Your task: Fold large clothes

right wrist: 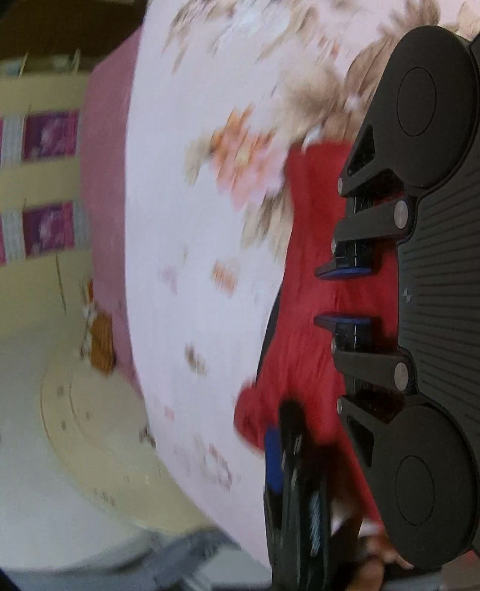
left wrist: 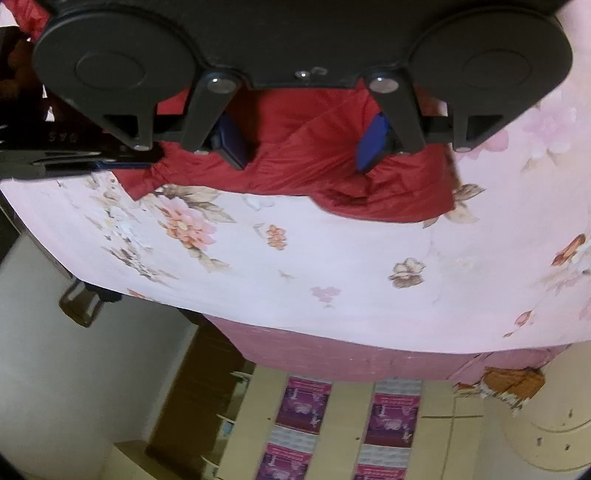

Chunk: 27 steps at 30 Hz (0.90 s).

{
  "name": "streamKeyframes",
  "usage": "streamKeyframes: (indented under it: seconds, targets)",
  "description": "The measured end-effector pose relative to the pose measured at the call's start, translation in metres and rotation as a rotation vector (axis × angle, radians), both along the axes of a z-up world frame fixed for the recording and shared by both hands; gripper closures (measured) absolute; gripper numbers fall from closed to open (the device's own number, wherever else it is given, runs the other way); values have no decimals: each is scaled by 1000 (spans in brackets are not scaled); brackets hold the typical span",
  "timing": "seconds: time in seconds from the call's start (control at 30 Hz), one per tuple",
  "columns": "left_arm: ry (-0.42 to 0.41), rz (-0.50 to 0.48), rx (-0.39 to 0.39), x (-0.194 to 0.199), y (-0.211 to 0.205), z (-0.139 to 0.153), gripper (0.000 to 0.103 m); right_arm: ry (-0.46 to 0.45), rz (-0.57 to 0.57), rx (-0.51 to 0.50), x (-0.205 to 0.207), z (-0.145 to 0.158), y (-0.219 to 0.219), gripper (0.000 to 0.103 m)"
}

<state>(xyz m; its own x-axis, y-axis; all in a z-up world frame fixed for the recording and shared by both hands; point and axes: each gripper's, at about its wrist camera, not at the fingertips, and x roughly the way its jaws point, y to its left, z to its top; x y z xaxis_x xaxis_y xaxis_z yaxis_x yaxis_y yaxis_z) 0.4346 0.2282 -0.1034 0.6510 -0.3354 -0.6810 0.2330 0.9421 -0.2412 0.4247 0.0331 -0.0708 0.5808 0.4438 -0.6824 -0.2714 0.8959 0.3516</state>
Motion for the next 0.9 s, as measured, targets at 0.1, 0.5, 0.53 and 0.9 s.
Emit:
streamKeyframes:
  seconds: [0.1,0.5,0.53,0.9]
  targets:
    - [2,17,4,-1,-4,3,39,37,-32,70,0,-7,-19,85]
    - [-45,-33,46,-90,-46,32,41,-126,137,81,-79,45,-9,85]
    - [-52,-26,73,-91,-48,28,41,-125,143,50,-80,39,-6,85]
    - [-82,22,134,-126,-39,34,41,-25,-66,57,-88,15,-58,85]
